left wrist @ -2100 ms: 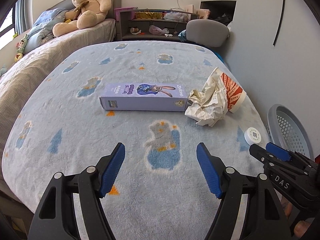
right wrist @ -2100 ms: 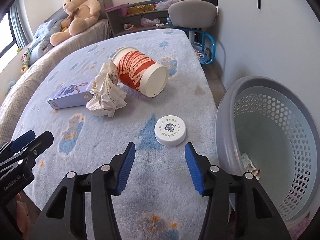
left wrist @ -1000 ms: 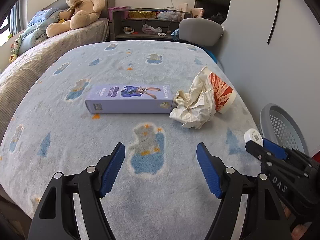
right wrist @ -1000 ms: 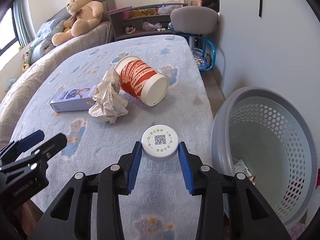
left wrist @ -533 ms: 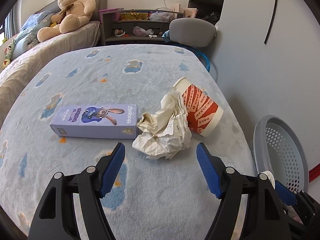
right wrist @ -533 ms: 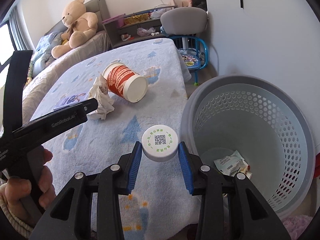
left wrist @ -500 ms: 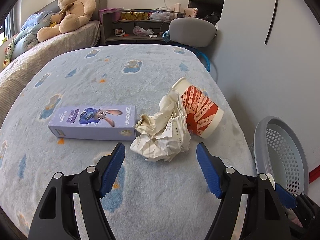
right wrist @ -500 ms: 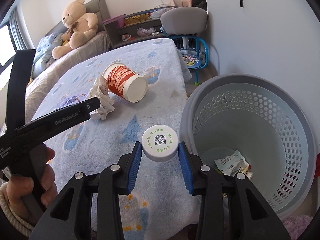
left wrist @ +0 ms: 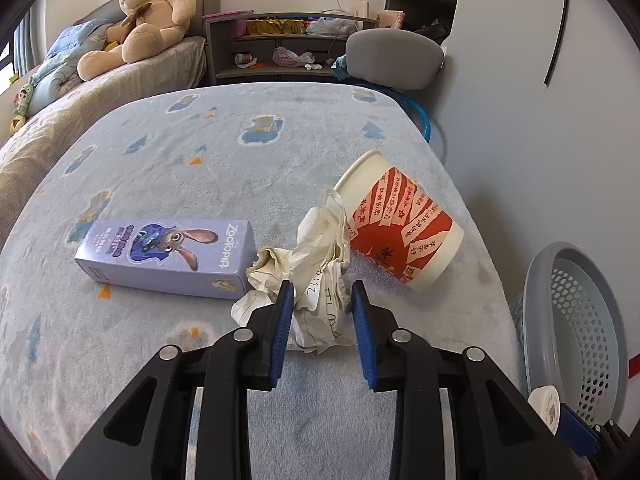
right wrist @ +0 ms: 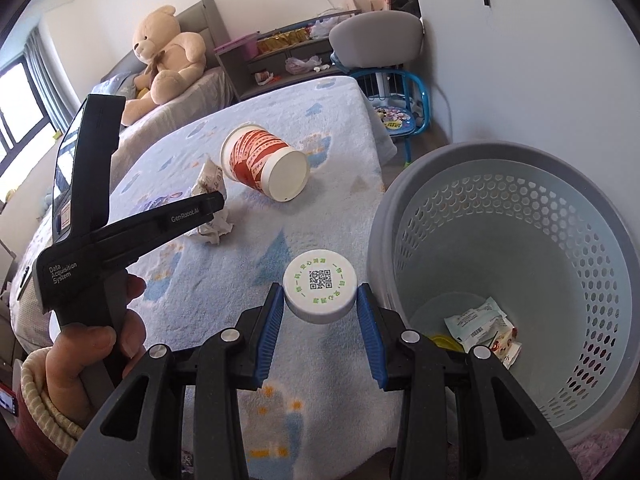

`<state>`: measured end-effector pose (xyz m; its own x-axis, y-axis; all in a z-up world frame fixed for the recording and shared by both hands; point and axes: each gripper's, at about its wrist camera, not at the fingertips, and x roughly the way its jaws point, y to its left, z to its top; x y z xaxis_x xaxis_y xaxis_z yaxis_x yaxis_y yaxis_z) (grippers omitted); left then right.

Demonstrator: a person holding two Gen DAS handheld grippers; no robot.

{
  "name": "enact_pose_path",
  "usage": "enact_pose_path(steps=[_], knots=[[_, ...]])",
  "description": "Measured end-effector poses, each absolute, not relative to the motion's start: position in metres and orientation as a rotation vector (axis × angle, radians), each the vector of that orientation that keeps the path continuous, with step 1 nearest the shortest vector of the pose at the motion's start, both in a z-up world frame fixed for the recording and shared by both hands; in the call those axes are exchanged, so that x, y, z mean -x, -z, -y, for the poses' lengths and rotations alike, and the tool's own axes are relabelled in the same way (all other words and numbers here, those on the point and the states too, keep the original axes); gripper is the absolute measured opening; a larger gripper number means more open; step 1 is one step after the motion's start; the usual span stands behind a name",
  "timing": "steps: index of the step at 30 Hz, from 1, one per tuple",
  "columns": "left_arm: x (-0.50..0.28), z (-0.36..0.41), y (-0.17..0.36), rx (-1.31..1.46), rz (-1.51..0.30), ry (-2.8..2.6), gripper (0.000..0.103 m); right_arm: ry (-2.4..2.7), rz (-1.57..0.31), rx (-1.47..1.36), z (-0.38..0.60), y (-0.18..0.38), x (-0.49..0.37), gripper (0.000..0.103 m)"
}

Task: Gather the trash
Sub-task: 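Grasp the crumpled white paper with the left gripper, then carry the white lid and crumpled paper over the grey basket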

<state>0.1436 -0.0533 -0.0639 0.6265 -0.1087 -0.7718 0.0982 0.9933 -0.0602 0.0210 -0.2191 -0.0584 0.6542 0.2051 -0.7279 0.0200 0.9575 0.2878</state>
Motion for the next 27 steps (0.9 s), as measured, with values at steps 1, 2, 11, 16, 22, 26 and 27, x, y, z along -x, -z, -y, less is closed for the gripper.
enact_pose_path(steps=[1, 2, 11, 16, 22, 26, 27], knots=[[-0.142, 0.051, 0.062, 0.013, -0.884, 0.115, 0.025, -0.106, -0.852, -0.281, 0.219, 0.058, -0.021, 0.037], [-0.14, 0.048, 0.061, 0.018, -0.885, 0.112, 0.024, -0.105, -0.851, -0.279, 0.219, 0.057, -0.02, 0.037], [-0.104, 0.006, 0.048, 0.035, -0.891, 0.07, 0.022, -0.108, -0.834, -0.264, 0.212, 0.049, -0.013, 0.037], [-0.079, -0.011, 0.04, 0.034, -0.889, 0.065, 0.022, -0.106, -0.828, -0.252, 0.207, 0.047, -0.007, 0.037], [-0.049, -0.008, 0.035, 0.015, -0.887, 0.109, 0.022, -0.09, -0.828, -0.252, 0.207, 0.046, 0.007, 0.037], [-0.035, 0.007, 0.029, -0.004, -0.877, 0.157, 0.022, -0.072, -0.82, -0.258, 0.213, 0.044, 0.018, 0.037], [-0.032, 0.011, 0.028, -0.007, -0.874, 0.17, 0.022, -0.065, -0.816, -0.26, 0.215, 0.043, 0.02, 0.037]])
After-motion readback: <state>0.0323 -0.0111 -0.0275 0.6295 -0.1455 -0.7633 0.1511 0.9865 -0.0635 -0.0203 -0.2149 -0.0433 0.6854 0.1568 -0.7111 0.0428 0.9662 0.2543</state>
